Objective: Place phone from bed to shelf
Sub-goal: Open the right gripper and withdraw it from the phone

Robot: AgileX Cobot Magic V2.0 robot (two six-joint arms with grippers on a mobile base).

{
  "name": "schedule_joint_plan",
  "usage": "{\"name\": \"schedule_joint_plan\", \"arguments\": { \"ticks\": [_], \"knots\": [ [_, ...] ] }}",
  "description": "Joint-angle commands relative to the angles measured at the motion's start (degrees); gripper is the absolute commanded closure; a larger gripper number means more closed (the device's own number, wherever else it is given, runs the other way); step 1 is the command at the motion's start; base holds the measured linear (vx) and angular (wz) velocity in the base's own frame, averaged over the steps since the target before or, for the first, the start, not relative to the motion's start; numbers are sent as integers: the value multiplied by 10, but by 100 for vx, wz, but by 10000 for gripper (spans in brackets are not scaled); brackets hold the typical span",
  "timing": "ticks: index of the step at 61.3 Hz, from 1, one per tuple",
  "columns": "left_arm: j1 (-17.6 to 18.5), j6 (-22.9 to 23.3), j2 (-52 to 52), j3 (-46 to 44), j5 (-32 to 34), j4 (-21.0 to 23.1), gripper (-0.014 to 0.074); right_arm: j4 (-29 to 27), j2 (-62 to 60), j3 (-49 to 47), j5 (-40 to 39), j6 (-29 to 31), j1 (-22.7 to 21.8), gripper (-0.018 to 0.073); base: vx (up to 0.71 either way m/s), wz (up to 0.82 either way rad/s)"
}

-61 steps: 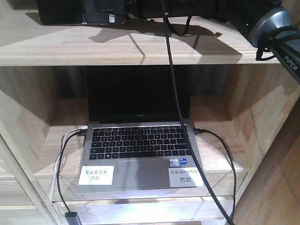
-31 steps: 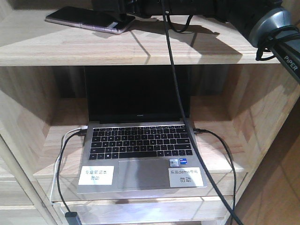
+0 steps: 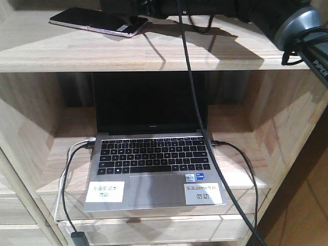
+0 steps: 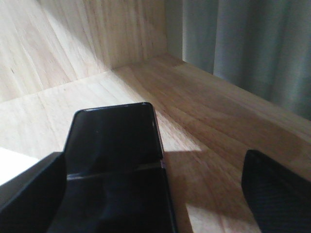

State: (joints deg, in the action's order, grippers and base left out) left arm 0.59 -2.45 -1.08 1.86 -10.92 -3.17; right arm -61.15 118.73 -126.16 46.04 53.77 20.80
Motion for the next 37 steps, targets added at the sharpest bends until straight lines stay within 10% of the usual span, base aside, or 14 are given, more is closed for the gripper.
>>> {"name": "schedule_joint_plan", "arguments": {
  "ticks": [1,27,37],
  "knots": [
    [1,2,-2,-15,41,3,596,-20,-52,-20,-22,-4,-1,-47,0,0],
    [1,2,-2,-15,41,3,596,25,-116,-19,24,-57,-3,571,0,0],
    [1,2,-2,-15,41,3,596,46,-136,-9,48,-83,-3,562,0,0]
  ]
}}
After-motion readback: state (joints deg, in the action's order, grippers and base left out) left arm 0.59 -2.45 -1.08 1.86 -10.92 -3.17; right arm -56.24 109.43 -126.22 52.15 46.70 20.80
